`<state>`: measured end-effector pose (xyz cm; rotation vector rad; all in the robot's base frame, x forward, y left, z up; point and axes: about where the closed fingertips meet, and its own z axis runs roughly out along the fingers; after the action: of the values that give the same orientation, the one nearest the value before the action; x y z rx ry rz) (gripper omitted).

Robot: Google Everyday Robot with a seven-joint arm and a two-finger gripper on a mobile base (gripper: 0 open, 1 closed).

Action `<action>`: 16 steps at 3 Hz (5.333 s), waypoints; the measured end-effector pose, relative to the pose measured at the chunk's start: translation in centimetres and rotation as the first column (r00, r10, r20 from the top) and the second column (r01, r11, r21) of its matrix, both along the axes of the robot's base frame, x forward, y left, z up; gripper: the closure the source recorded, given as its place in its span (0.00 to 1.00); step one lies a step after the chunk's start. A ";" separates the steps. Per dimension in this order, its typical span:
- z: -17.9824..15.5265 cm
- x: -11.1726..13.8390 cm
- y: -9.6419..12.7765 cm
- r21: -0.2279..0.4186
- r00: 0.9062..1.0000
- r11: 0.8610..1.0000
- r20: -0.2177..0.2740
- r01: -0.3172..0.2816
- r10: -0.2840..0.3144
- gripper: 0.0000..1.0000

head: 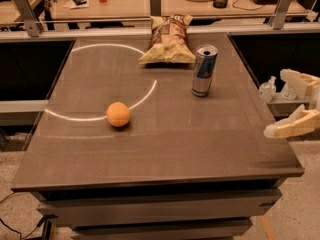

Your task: Move redbull can near orange

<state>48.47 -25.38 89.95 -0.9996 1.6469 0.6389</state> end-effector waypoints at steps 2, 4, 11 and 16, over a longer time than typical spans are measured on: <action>-0.7 0.4 1.1 0.021 1.000 1.000 -0.018 -0.006 0.006 0.00; -2.3 3.4 4.4 0.064 1.000 0.998 0.010 -0.007 0.006 0.00; -3.7 14.7 12.2 0.129 1.000 0.992 0.007 0.008 -0.009 0.41; 1.3 5.2 20.9 0.182 0.937 0.922 -0.016 -0.341 0.350 1.00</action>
Offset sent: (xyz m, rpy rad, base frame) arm 0.0089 0.0226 -0.0179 0.0525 0.0447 0.0032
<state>53.63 -4.44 91.28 -1.1614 1.4342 1.0352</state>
